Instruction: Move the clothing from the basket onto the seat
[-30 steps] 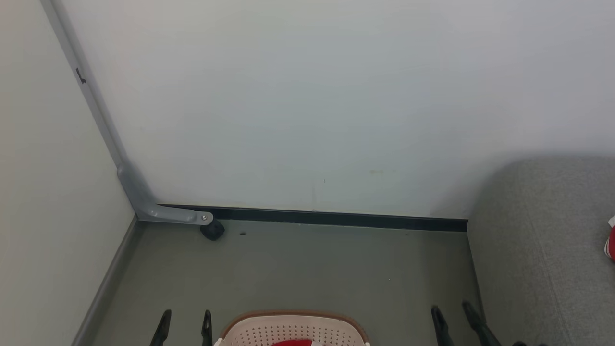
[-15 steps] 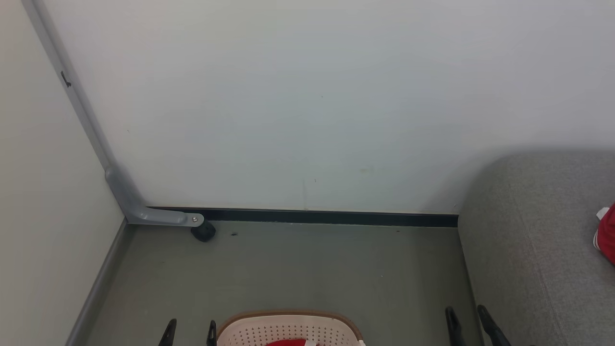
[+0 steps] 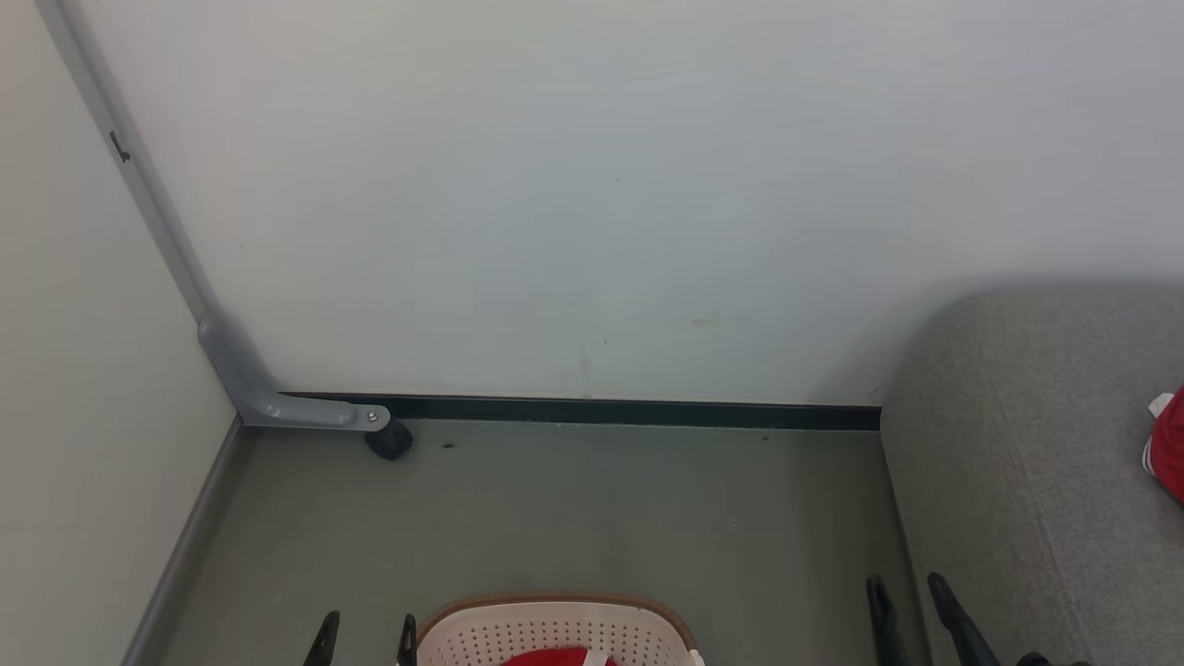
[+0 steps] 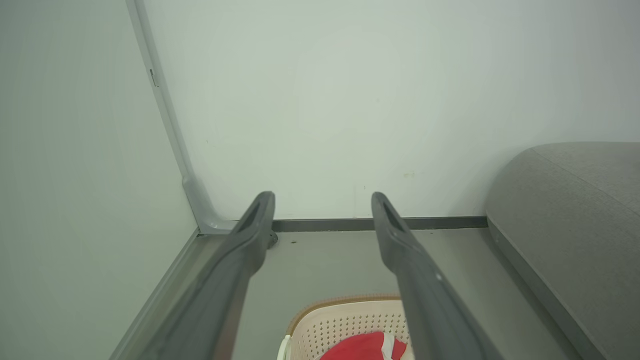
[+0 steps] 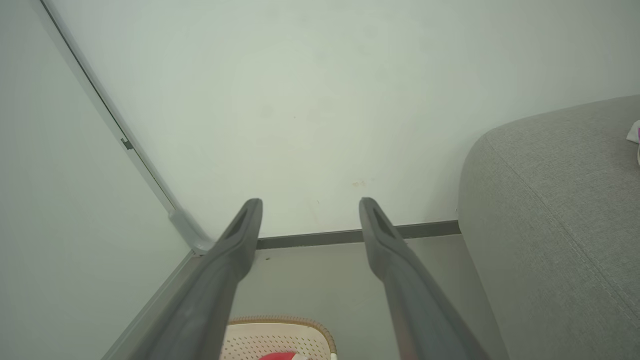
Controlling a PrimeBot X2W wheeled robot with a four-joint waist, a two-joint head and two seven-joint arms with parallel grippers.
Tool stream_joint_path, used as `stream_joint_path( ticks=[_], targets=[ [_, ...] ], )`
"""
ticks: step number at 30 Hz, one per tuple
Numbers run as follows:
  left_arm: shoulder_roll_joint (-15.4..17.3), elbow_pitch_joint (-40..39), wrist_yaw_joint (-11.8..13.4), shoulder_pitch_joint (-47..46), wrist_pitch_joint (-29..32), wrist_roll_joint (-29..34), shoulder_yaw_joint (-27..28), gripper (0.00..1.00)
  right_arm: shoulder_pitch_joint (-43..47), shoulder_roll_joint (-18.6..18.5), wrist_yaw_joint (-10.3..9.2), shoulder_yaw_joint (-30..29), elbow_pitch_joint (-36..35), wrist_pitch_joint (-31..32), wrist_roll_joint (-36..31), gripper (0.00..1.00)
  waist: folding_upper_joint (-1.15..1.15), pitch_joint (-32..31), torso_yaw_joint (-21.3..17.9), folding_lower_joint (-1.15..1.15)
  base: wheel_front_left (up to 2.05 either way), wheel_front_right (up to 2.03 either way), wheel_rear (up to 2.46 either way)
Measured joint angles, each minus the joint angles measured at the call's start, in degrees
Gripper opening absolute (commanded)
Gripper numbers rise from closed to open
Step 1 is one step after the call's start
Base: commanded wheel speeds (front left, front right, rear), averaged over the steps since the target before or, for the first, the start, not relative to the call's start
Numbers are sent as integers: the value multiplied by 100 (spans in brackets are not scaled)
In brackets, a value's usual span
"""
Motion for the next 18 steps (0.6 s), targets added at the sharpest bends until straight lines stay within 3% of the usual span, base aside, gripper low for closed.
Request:
stream_joint_path(
  ticks=[13, 18],
  targets=[
    [-51, -9, -102, 2, 0, 31, 57, 100, -9, 20, -10, -90, -8, 0, -114, 100, 0, 96, -49, 0, 0, 0, 0],
    [-57, -34, -203, 1, 0, 56, 32, 100, -10, 27, -178, -254, 153, 0, -144, 100, 0, 272, -103, 0, 0, 0, 0]
  ],
)
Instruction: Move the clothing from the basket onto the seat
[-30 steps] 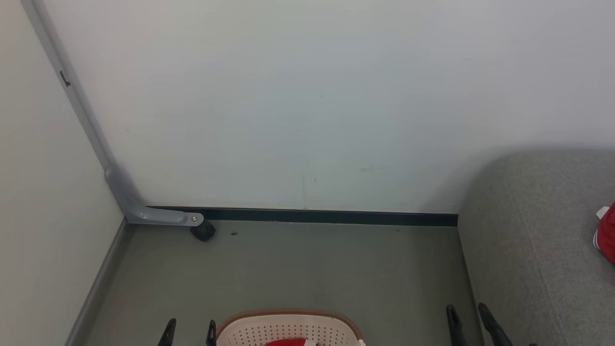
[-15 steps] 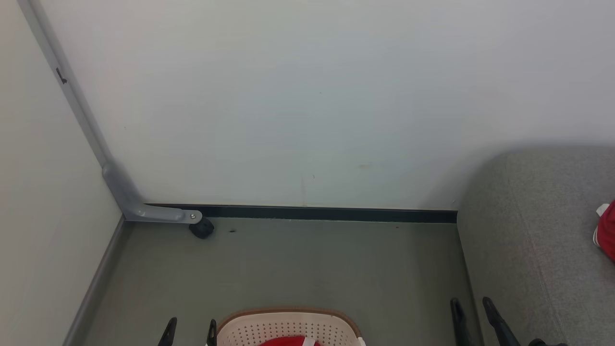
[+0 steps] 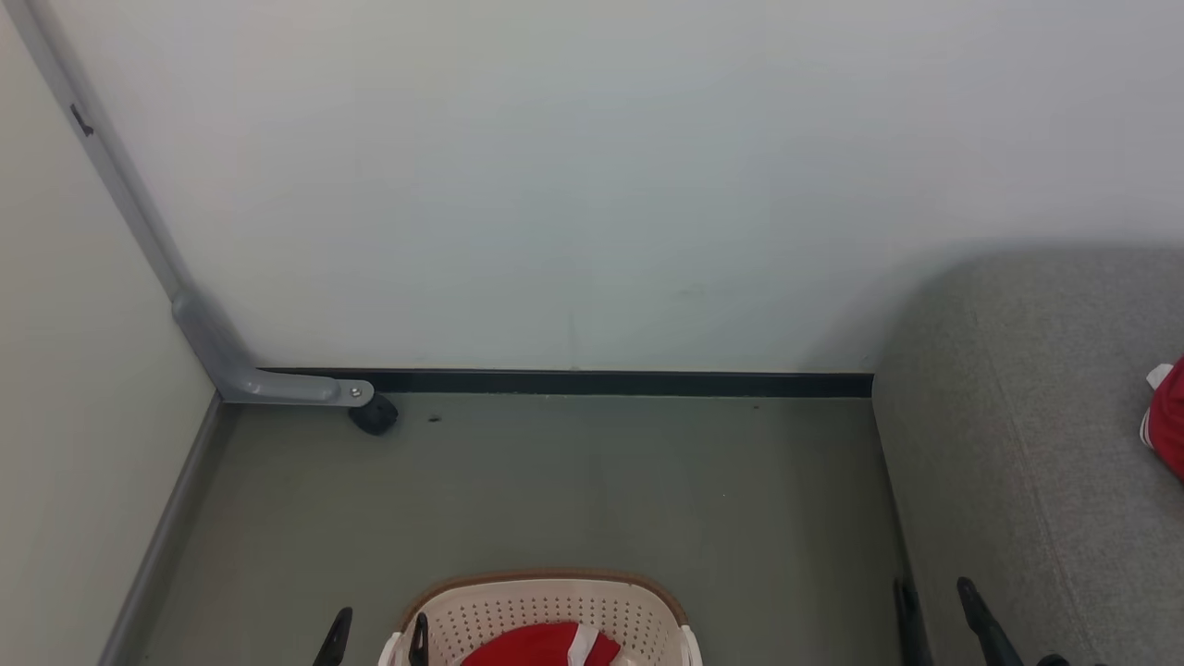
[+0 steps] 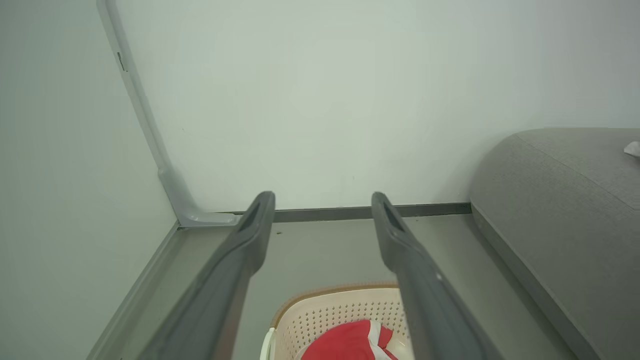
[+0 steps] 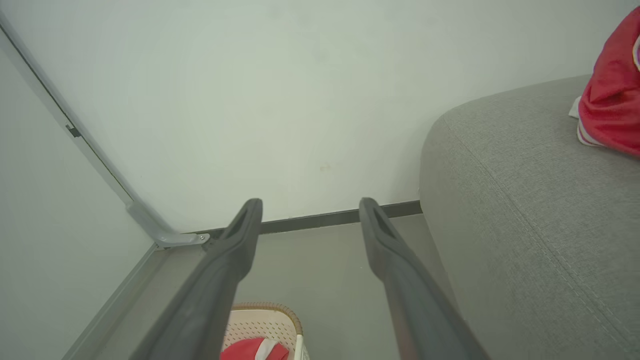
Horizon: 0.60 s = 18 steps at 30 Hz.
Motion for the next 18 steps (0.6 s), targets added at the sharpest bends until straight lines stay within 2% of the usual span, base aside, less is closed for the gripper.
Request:
stream_joint_path(
  ticks=[4, 8, 18],
  targets=[
    [-2, -36, -99, -10, 0, 24, -44, 100, -6, 1, -93, -104, -51, 0, -1, 100, 0, 215, -56, 0, 0, 0, 0],
    [-4, -9, -191, -75, 0, 26, -75, 100, -55, 1, -99, -147, -78, 0, -37, 100, 0, 417, -106, 0, 0, 0, 0],
    [5, 471, -453, -654, 0, 183, -230, 100, -144, -5, -199, -254, -185, 0, -214, 100, 0, 1190, -313, 1, 0, 0, 0]
  ],
)
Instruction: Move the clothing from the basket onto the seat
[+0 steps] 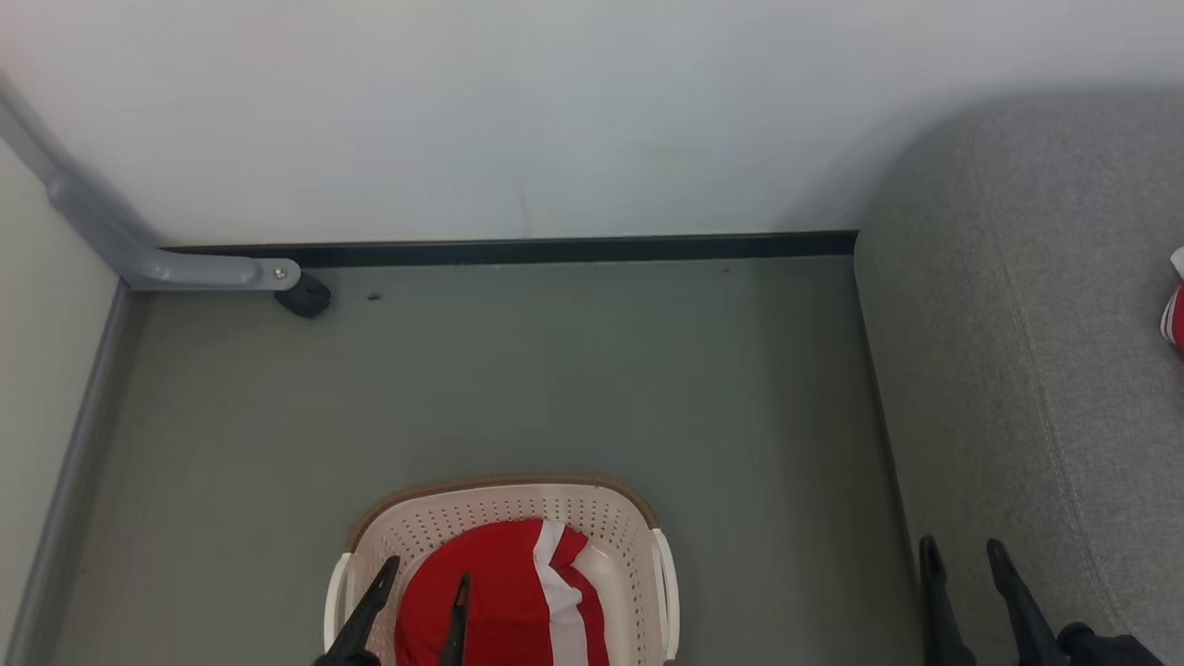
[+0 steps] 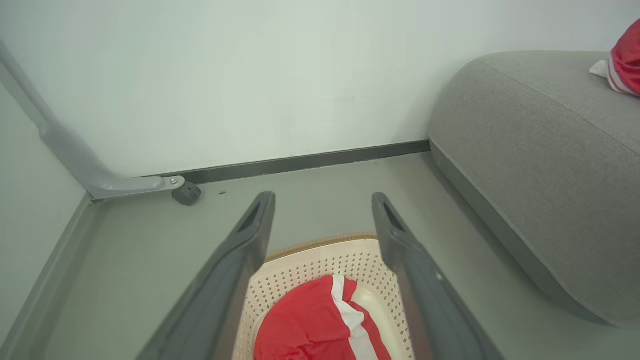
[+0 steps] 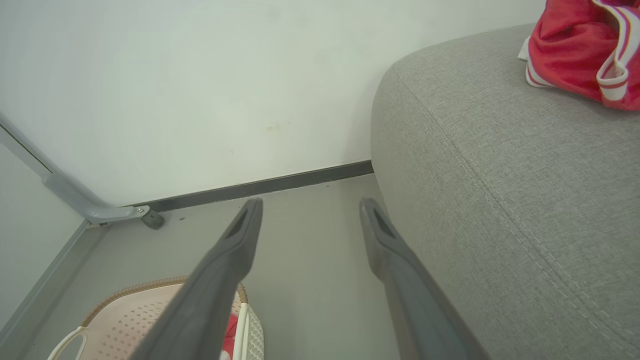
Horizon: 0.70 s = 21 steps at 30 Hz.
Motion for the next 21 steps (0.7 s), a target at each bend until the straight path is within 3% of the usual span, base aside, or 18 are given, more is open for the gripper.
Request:
stream_joint_path(
  ticks=[21],
  targets=[
    [547, 2075, -303, -2104, 379, 508, -259, 100, -567, 3, -42, 26, -583, -1, -240, 100, 1, 1870, -528, 0, 0, 0, 0]
  ],
)
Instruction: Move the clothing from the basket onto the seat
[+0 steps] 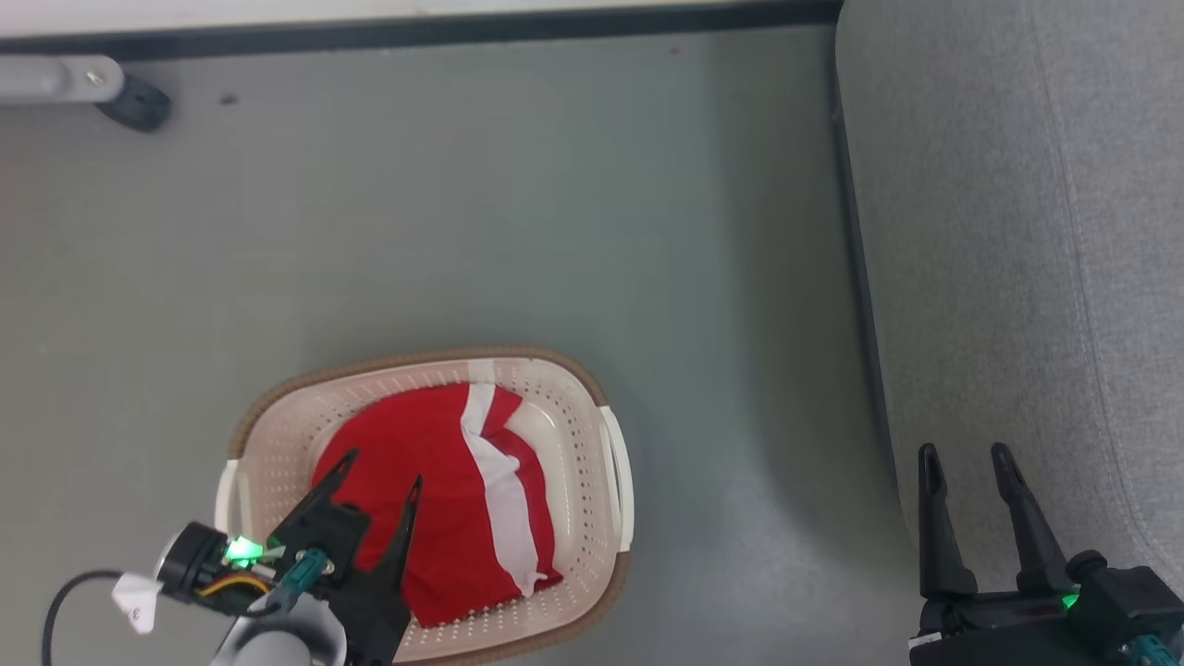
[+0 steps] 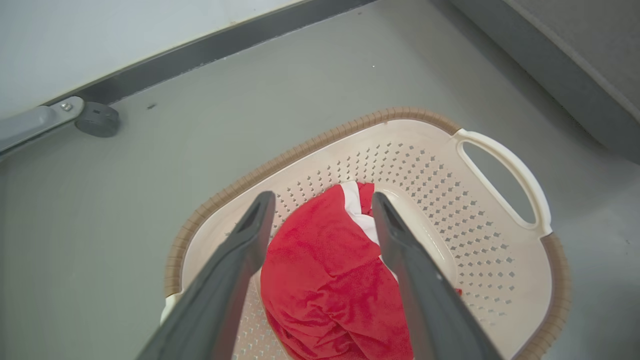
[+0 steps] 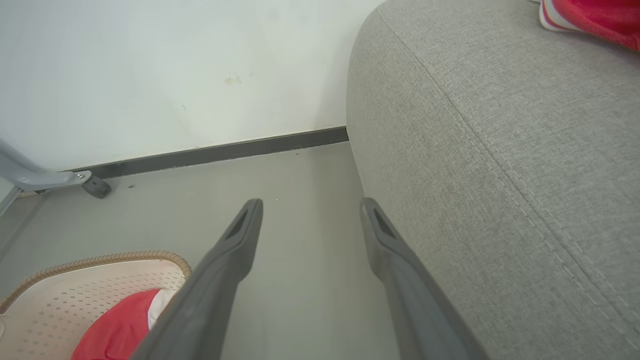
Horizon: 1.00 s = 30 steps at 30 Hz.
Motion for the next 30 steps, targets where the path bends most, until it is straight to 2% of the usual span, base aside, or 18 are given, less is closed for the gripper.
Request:
stream_joint_path(
  ticks=[6, 15, 22, 30],
  targets=[
    [118, 501, -99, -585, 299, 419, -385, 100, -82, 2, 7, 119, -336, 1, -219, 100, 0, 518, -154, -1, 0, 0, 0],
    [91, 1150, -147, -1591, 595, 519, -552, 100, -238, 8, -1, 143, -904, 0, -270, 100, 0, 1310, -308, -1, 0, 0, 0],
    [45, 1793, -192, -2198, 826, 704, -756, 100, -239, 10, -53, 75, -1158, 0, -319, 100, 0, 1896, -275, 0, 0, 0, 0],
    [-29, 2354, -193, -2536, 839, 755, -910, 100, -239, 12, -58, 116, -1269, 0, -424, 100, 0, 2209, -136, -1, 0, 0, 0]
  ],
)
